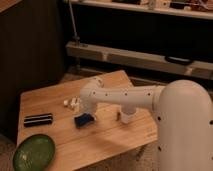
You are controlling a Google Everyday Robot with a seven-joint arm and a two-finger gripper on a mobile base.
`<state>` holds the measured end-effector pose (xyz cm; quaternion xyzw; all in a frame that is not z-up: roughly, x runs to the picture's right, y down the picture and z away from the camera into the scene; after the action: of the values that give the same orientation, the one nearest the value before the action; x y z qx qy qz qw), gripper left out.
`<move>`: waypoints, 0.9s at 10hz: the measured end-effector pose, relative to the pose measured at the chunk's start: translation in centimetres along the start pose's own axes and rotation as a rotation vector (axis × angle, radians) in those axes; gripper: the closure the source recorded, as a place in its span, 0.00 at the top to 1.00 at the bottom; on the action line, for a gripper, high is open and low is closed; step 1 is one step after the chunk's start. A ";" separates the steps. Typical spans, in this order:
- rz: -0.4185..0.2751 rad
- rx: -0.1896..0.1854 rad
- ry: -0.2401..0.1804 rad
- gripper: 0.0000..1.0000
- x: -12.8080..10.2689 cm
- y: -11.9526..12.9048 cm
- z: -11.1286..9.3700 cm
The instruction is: Place the white sponge in the ceramic cup
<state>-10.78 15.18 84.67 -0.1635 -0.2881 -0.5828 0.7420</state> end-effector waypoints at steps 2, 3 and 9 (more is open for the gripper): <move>0.033 0.016 -0.009 0.80 0.1 0.8 0.6; 0.034 0.019 -0.014 0.80 -0.1 0.6 1.0; 0.037 -0.036 -0.027 0.59 -0.3 -1.4 3.3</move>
<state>-12.94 16.96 86.88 -0.1900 -0.2845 -0.5718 0.7457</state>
